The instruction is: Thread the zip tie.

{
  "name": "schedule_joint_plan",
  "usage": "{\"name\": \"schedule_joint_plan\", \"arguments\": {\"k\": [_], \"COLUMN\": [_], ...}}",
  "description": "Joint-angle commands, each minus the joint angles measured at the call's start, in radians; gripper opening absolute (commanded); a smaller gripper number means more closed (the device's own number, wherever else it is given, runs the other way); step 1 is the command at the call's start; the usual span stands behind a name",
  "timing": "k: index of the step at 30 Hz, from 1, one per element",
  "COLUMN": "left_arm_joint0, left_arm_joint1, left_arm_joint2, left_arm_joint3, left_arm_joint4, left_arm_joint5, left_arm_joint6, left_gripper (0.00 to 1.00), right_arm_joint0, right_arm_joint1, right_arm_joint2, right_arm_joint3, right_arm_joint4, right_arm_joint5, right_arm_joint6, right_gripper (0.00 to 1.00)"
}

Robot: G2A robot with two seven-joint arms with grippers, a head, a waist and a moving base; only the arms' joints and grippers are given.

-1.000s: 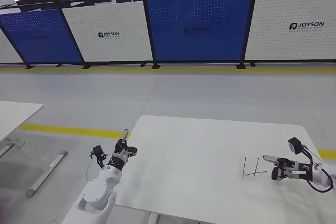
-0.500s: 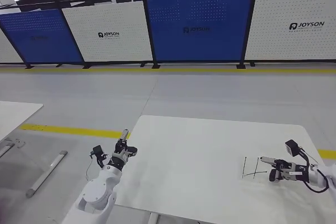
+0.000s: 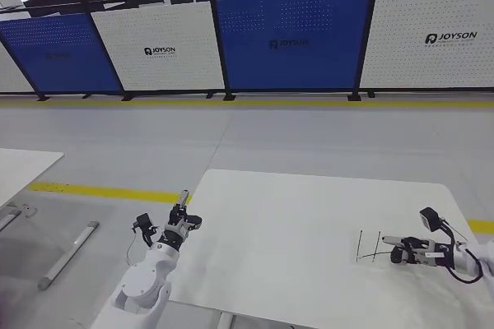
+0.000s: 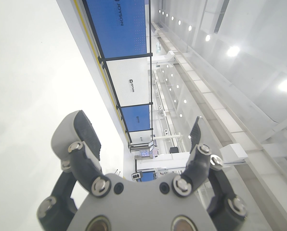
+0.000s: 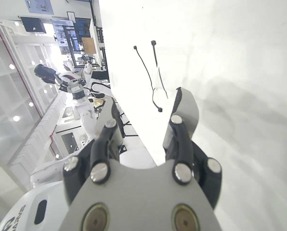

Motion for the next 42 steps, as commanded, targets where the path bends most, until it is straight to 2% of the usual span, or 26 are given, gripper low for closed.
{"name": "schedule_joint_plan", "arguments": {"k": [1, 3, 4, 6, 10, 26, 34, 35, 36, 42], "left_arm_joint0": [0.000, 0.000, 0.000, 0.000, 0.000, 0.000, 0.000, 0.000, 0.000, 0.000], "left_arm_joint1": [0.000, 0.000, 0.000, 0.000, 0.000, 0.000, 0.000, 0.000, 0.000, 0.000], "left_arm_joint2": [0.000, 0.000, 0.000, 0.000, 0.000, 0.000, 0.000, 0.000, 0.000, 0.000], "left_arm_joint3": [0.000, 0.000, 0.000, 0.000, 0.000, 0.000, 0.000, 0.000, 0.000, 0.000], "left_arm_joint4": [0.000, 0.000, 0.000, 0.000, 0.000, 0.000, 0.000, 0.000, 0.000, 0.000], "left_arm_joint5": [0.000, 0.000, 0.000, 0.000, 0.000, 0.000, 0.000, 0.000, 0.000, 0.000], "left_arm_joint6": [0.000, 0.000, 0.000, 0.000, 0.000, 0.000, 0.000, 0.000, 0.000, 0.000], "left_gripper": [1.00, 1.00, 1.00, 1.00, 1.00, 1.00, 1.00, 1.00, 1.00, 1.00], "right_arm_joint0": [0.001, 0.002, 0.003, 0.003, 0.004, -0.002, -0.006, -0.007, -0.008, -0.014], "right_arm_joint1": [0.000, -0.001, -0.002, -0.003, -0.003, 0.001, 0.003, 0.004, 0.004, 0.009], "right_arm_joint2": [-0.002, -0.005, -0.007, -0.009, -0.013, -0.011, -0.009, -0.009, -0.008, 0.002], "right_arm_joint3": [0.006, 0.009, 0.010, 0.012, 0.015, 0.022, 0.017, 0.016, 0.015, 0.010], "right_arm_joint4": [-0.001, -0.002, -0.003, -0.002, -0.003, 0.000, 0.001, 0.002, 0.002, 0.008], "right_arm_joint5": [0.002, 0.004, 0.004, 0.004, 0.002, -0.002, 0.001, 0.001, 0.001, -0.004], "right_arm_joint6": [-0.001, -0.005, -0.006, -0.008, -0.008, -0.008, -0.009, -0.009, -0.009, -0.008], "right_gripper": [0.49, 0.49, 0.45, 0.44, 0.36, 0.32, 0.20, 0.03, 0.00, 0.00]}}
